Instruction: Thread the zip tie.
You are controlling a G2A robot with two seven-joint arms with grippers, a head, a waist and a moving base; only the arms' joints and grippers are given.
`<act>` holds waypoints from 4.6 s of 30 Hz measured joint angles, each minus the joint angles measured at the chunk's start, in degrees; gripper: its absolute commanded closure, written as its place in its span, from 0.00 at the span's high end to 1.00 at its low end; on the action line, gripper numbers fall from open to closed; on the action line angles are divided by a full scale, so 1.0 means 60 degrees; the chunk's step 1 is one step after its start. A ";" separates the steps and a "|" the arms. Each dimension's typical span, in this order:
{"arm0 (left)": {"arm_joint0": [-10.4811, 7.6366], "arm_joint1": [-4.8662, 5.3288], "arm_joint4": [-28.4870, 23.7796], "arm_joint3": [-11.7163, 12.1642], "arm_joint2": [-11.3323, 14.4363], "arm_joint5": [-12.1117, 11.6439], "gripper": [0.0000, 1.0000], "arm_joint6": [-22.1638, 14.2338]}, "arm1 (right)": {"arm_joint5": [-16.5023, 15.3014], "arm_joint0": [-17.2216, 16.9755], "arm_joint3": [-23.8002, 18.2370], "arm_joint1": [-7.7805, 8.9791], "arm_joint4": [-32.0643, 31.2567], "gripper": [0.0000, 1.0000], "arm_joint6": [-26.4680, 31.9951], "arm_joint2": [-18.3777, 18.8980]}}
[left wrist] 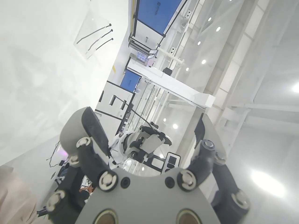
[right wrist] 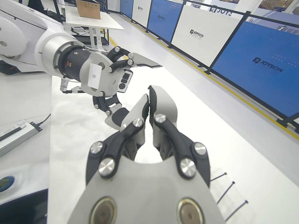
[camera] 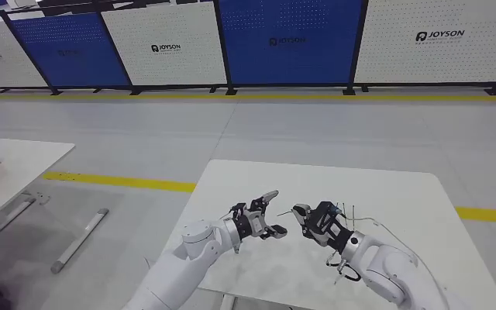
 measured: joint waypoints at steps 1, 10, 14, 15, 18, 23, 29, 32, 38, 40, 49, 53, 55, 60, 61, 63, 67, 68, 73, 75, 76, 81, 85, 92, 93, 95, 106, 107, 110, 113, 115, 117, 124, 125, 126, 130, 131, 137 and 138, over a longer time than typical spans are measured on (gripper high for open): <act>-0.0017 -0.0005 0.0004 0.0028 0.0017 -0.0016 0.40 0.0000 | 0.0000 0.0000 0.0000 0.0000 0.0000 0.00 0.0000 0.0000; -0.0097 0.0025 -0.0072 0.0219 0.0138 0.0019 0.00 -0.0241 | 0.0000 0.0000 0.0000 0.0000 0.0000 0.00 0.0000 0.0000; -0.0129 0.0077 -0.0232 0.0270 0.0143 0.0018 0.00 -0.0239 | 0.0000 0.0000 0.0000 0.0000 0.0000 0.00 0.0000 0.0000; -0.0147 0.0088 -0.0284 0.0284 0.0160 0.0018 0.00 -0.0234 | 0.0000 0.0000 0.0000 0.0000 0.0000 0.00 0.0000 0.0000; -0.0206 0.0130 -0.0353 0.0312 0.0231 0.0018 0.00 -0.0258 | 0.0000 0.0000 0.0000 0.0000 0.0000 0.00 0.0000 0.0000; -0.0274 0.0201 -0.0463 0.0327 0.0329 0.0018 0.00 -0.0263 | 0.0000 0.0000 0.0000 0.0000 0.0000 0.00 0.0000 0.0000; -0.0329 0.0268 -0.0567 0.0315 0.0417 0.0018 0.80 -0.0189 | 0.0000 0.0000 0.0000 0.0000 0.0000 0.00 0.0000 0.0000; -0.0333 0.0293 -0.0601 0.0277 0.0446 0.0018 1.00 -0.0084 | 0.0000 0.0000 0.0000 0.0000 0.0000 0.00 0.0000 0.0000; -0.0291 0.0346 -0.0707 0.0210 0.0457 0.0018 0.89 -0.0092 | 0.0000 0.0000 0.0000 0.0000 0.0000 0.00 0.0000 0.0000; -0.0290 0.0362 -0.0716 0.0193 0.0465 0.0018 0.68 -0.0094 | 0.0000 0.0000 0.0000 0.0000 0.0000 0.00 0.0000 0.0000; -0.0324 0.0413 -0.0809 0.0140 0.0516 0.0018 0.23 -0.0051 | 0.0000 0.0000 0.0000 0.0000 0.0000 0.00 0.0000 0.0000; -0.0399 0.0416 -0.0923 0.0162 0.0578 0.0018 0.15 0.0040 | 0.0000 0.0000 0.0000 0.0000 0.0000 0.00 0.0000 0.0000; -0.0428 0.0415 -0.0977 0.0171 0.0604 0.0018 0.12 0.0084 | 0.0000 0.0000 0.0000 0.0000 0.0000 0.00 0.0000 0.0000; -0.0491 0.0431 -0.1017 0.0194 0.0680 0.0018 0.00 0.0168 | 0.0000 0.0000 0.0000 0.0000 0.0000 0.00 0.0000 0.0000; -0.0501 0.0437 -0.1010 0.0204 0.0700 0.0018 0.00 0.0161 | 0.0000 0.0000 0.0000 0.0000 0.0000 0.00 0.0000 0.0000; -0.0520 0.0452 -0.0977 0.0219 0.0739 0.0018 0.00 0.0141 | 0.0000 0.0000 0.0000 0.0000 0.0000 0.00 0.0000 0.0000; -0.0528 0.0469 -0.1028 0.0217 0.0756 0.0018 0.00 0.0101 | 0.0000 0.0000 0.0000 0.0000 0.0000 0.00 0.0000 0.0000; -0.0532 0.0472 -0.1043 0.0219 0.0756 0.0018 0.00 0.0095 | 0.0000 0.0000 0.0000 0.0000 0.0000 0.00 0.0000 0.0000; -0.0544 0.0482 -0.1060 0.0211 0.0752 0.0018 0.00 0.0071 | 0.0000 0.0000 0.0000 0.0000 0.0000 0.00 0.0000 0.0000; -0.0544 0.0486 -0.1059 0.0198 0.0743 0.0018 0.00 0.0063 | 0.0000 0.0000 0.0000 0.0000 0.0000 0.00 0.0000 0.0000; -0.0543 0.0487 -0.1055 0.0193 0.0739 0.0018 0.00 0.0061 | 0.0000 0.0000 0.0000 0.0000 0.0000 0.00 0.0000 0.0000; -0.0498 0.0500 -0.1009 0.0152 0.0704 0.0018 0.41 0.0061 | 0.0000 0.0000 0.0000 0.0000 0.0000 0.00 0.0000 0.0000; -0.0452 0.0514 -0.0949 0.0131 0.0667 0.0018 0.41 0.0041 | 0.0000 0.0000 0.0000 0.0000 0.0000 0.00 0.0000 0.0000; -0.0440 0.0489 -0.0970 0.0179 0.0645 -0.0039 0.21 0.0116 | 0.0000 0.0000 0.0000 0.0000 0.0000 0.00 0.0000 0.0000; -0.0442 0.0486 -0.0969 0.0184 0.0645 -0.0039 0.18 0.0110 | 0.0000 0.0000 0.0000 0.0000 0.0000 0.00 0.0000 0.0000; -0.0444 0.0480 -0.0958 0.0192 0.0646 -0.0038 0.14 0.0104 | 0.0000 0.0000 0.0000 0.0000 0.0000 0.00 0.0000 0.0000; -0.0486 0.0422 -0.1054 0.0283 0.0645 -0.0114 0.00 0.0193 | 0.0000 0.0000 0.0000 0.0000 0.0000 0.00 0.0000 0.0000; -0.0489 0.0417 -0.1056 0.0293 0.0647 -0.0117 0.00 0.0193 | 0.0000 0.0000 0.0000 0.0000 0.0000 0.00 0.0000 0.0000; -0.0497 0.0406 -0.1054 0.0317 0.0649 -0.0119 0.00 0.0181 | 0.0000 0.0000 0.0000 0.0000 0.0000 0.00 0.0000 0.0000; -0.0500 0.0396 -0.1050 0.0332 0.0647 -0.0109 0.18 0.0171 | 0.0000 0.0000 0.0000 0.0000 0.0000 0.00 0.0000 0.0000; -0.0500 0.0392 -0.1024 0.0333 0.0652 -0.0086 0.44 0.0174 | 0.0000 0.0000 0.0000 0.0000 0.0000 0.00 0.0000 0.0000; -0.0494 0.0387 -0.0972 0.0334 0.0666 -0.0069 0.49 0.0180 | 0.0000 0.0000 0.0000 0.0000 0.0000 0.00 0.0000 0.0000; -0.0492 0.0363 -0.0983 0.0354 0.0664 -0.0064 0.46 0.0196 | 0.0000 0.0000 0.0000 0.0000 0.0000 0.00 0.0000 0.0000; -0.0488 0.0360 -0.0980 0.0345 0.0660 -0.0070 0.44 0.0197 | 0.0000 0.0000 0.0000 0.0000 0.0000 0.00 0.0000 0.0000; -0.0482 0.0359 -0.0975 0.0335 0.0656 -0.0074 0.44 0.0197 | 0.0000 0.0000 0.0000 0.0000 0.0000 0.00 0.0000 0.0000; -0.0441 0.0357 -0.0915 0.0271 0.0646 -0.0058 0.36 0.0188 | 0.0000 0.0000 0.0000 0.0000 0.0000 0.00 0.0000 0.0000; -0.0426 0.0358 -0.0889 0.0256 0.0640 -0.0051 0.32 0.0185 | 0.0000 0.0000 0.0000 0.0000 0.0000 0.00 0.0000 0.0000; -0.0419 0.0343 -0.0929 0.0265 0.0607 -0.0042 0.11 0.0218 | 0.0000 0.0000 0.0000 0.0000 0.0000 0.00 0.0000 0.0000; -0.0421 0.0339 -0.0936 0.0270 0.0607 -0.0039 0.01 0.0214 | 0.0000 0.0000 0.0000 0.0000 0.0000 0.00 0.0000 0.0000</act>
